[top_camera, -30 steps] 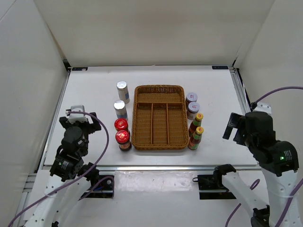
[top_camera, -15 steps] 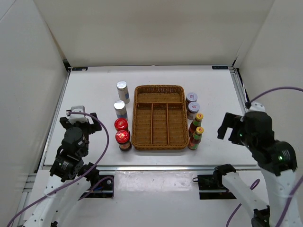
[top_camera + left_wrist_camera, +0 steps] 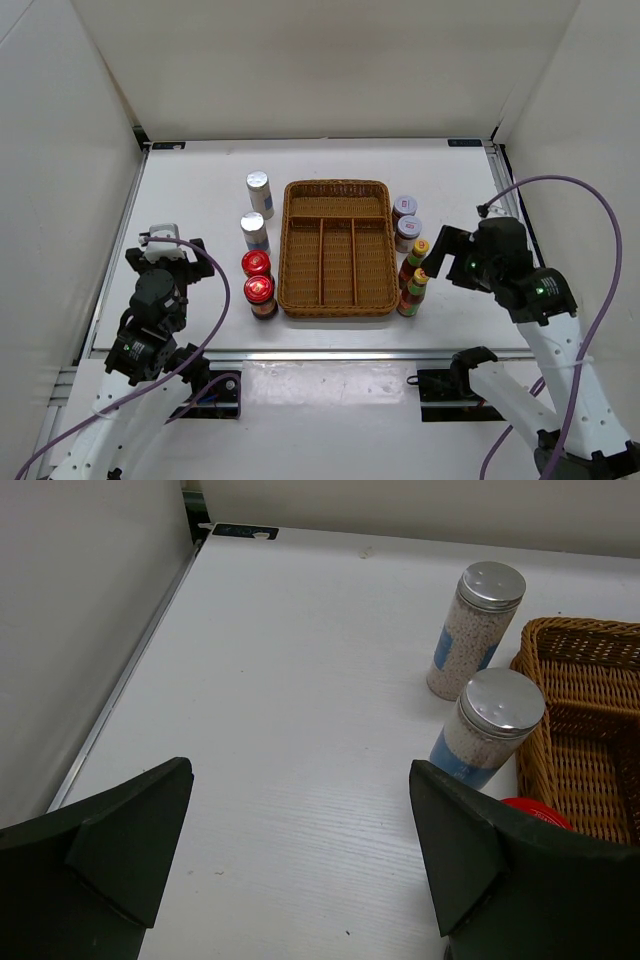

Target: Organize the condiment bottles

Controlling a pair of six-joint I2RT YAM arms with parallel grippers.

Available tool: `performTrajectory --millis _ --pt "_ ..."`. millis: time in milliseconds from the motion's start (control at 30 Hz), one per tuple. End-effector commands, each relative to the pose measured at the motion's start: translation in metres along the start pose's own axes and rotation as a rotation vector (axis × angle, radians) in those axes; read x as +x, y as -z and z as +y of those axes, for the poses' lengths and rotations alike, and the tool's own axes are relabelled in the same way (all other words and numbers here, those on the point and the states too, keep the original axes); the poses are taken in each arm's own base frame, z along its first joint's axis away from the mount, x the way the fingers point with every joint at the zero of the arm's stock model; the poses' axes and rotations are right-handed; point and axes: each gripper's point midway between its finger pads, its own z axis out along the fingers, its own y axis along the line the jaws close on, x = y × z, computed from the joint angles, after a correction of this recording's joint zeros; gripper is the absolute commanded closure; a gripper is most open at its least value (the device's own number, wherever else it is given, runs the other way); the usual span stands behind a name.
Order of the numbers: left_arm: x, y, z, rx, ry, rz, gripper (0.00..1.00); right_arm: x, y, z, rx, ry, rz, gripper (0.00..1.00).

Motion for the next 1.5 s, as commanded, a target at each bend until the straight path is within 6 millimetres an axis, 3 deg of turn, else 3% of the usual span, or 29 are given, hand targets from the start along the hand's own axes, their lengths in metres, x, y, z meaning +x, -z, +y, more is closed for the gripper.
performTrajectory --millis 0,233,533,800,967,1400,1467 --pt "0.001 -0.001 0.001 -0.010 0.005 -0.001 0.00 -0.003 -0.010 0.020 -0.086 0.009 -0.013 0.02" --pt "0.001 -0.001 0.001 -0.010 0.005 -0.001 0.00 0.012 -0.029 0.031 -0.061 0.050 0.032 0.07" --pt "0.001 -0.001 0.001 -0.010 0.005 -0.001 0.00 0.019 -0.052 0.025 0.106 0.092 0.018 0.11" --pt "0.005 -0.002 0.000 -0.010 0.000 0.007 0.00 0.033 -0.064 0.014 0.210 0.092 0.078 0.23" --pt "0.005 -0.002 0.000 -0.010 0.000 0.007 0.00 0.038 -0.065 0.015 0.205 0.109 0.088 0.40" --pt "0.005 -0.002 0.001 -0.010 -0.010 0.007 0.00 0.052 -0.062 0.008 0.273 0.145 0.122 0.68" --pt "0.005 -0.002 0.002 -0.019 -0.010 0.006 0.00 0.046 -0.057 0.009 0.284 0.147 0.100 0.75"
